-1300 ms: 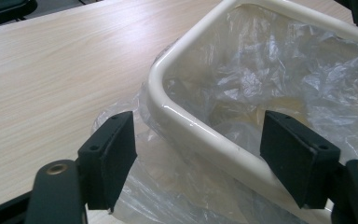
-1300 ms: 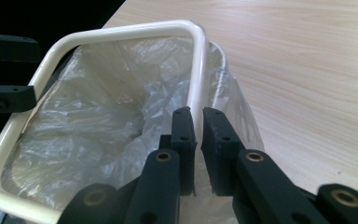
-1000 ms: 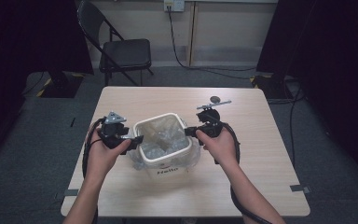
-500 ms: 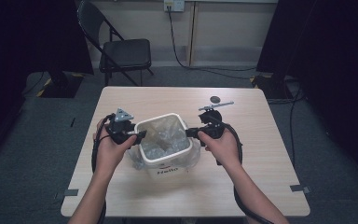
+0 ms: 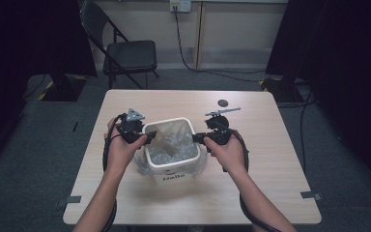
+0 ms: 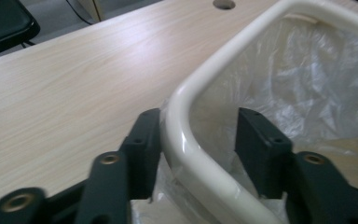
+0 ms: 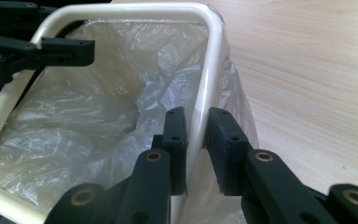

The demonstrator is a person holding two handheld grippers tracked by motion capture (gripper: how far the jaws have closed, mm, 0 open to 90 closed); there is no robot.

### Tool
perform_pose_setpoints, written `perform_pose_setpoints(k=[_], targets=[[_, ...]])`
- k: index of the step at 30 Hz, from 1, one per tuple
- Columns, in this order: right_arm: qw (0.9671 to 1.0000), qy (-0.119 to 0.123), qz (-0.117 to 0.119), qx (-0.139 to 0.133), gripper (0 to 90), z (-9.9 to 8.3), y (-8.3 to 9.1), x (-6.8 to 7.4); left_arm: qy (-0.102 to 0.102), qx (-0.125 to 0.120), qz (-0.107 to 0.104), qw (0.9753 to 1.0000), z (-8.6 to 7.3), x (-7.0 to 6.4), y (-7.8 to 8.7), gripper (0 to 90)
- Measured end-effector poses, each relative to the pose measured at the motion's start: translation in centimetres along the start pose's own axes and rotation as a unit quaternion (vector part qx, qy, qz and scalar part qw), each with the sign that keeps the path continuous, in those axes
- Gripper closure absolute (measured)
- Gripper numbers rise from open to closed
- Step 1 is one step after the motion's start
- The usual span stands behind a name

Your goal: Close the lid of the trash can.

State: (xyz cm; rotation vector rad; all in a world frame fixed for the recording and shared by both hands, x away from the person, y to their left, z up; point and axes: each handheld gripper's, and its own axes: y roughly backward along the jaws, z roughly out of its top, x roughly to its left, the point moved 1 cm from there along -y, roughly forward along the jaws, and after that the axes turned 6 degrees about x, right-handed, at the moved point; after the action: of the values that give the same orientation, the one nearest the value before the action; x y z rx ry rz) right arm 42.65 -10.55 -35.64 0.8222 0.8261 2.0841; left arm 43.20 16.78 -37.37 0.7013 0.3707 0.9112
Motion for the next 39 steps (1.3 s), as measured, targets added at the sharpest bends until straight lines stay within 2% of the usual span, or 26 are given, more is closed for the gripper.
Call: perform_pose_setpoints(k=[2,4,7,10,12,14,15,18,20,22,26,31,34,36,39], targets=[[0.9999,-0.009,0.001,-0.012,67.6,0.0,0.3,-0.1,0.006,-0.012,0.006,0.9999,0.1,-0.1,0.9,38.9],[0.9995,-0.015,0.001,-0.027,66.4,0.3,0.8,-0.2,0.016,-0.025,0.000,0.9996,0.1,-0.2,2.0,35.1],[0.9996,-0.013,-0.007,-0.024,66.2,0.4,1.4,-0.2,0.017,-0.027,0.011,0.9994,-0.2,-0.2,3.7,32.8],[0.9998,-0.010,-0.005,-0.017,68.6,0.2,1.7,0.0,0.026,-0.028,0.004,0.9993,-0.7,-0.3,4.9,35.3],[0.9998,-0.013,-0.004,-0.013,68.5,0.1,1.7,0.2,0.025,-0.023,-0.001,0.9994,-1.1,-0.4,5.3,41.7],[0.9998,-0.015,-0.003,-0.009,69.4,0.0,1.5,0.4,0.031,-0.010,-0.007,0.9994,-1.4,-0.5,5.2,44.1],[0.9999,-0.015,-0.002,-0.006,69.6,0.0,1.3,0.4,0.035,-0.006,-0.014,0.9993,-1.6,-0.5,5.1,49.8],[0.9999,-0.014,0.001,0.004,71.6,0.1,0.8,0.6,0.042,-0.003,-0.029,0.9987,-1.7,-0.7,4.4,52.8],[0.9999,-0.010,-0.009,0.010,72.5,0.2,0.4,0.7,0.046,-0.005,-0.038,0.9982,-1.7,-0.8,3.9,54.8],[0.9998,-0.009,-0.013,0.015,75.0,0.3,0.0,0.6,0.041,0.001,-0.032,0.9987,-1.6,-0.7,3.6,56.8],[0.9995,-0.019,-0.017,0.020,76.4,0.7,-0.1,0.5,0.041,-0.005,-0.024,0.9989,-1.2,-0.7,3.5,59.6],[0.9992,-0.015,-0.032,0.019,76.6,1.3,-0.1,0.7,0.028,-0.002,-0.016,0.9995,-0.7,-0.3,3.3,62.9],[0.9992,-0.019,-0.033,0.016,76.4,1.6,-0.2,1.0,0.032,-0.004,-0.013,0.9994,-0.8,0.1,2.8,64.8],[0.9990,-0.013,-0.039,0.014,76.4,1.7,-0.4,1.1,0.031,-0.004,-0.007,0.9995,-0.9,0.3,2.7,65.0],[0.9991,-0.011,-0.037,0.017,76.4,1.6,-0.6,1.1,0.031,-0.007,-0.008,0.9995,-1.1,0.2,2.7,64.7]])
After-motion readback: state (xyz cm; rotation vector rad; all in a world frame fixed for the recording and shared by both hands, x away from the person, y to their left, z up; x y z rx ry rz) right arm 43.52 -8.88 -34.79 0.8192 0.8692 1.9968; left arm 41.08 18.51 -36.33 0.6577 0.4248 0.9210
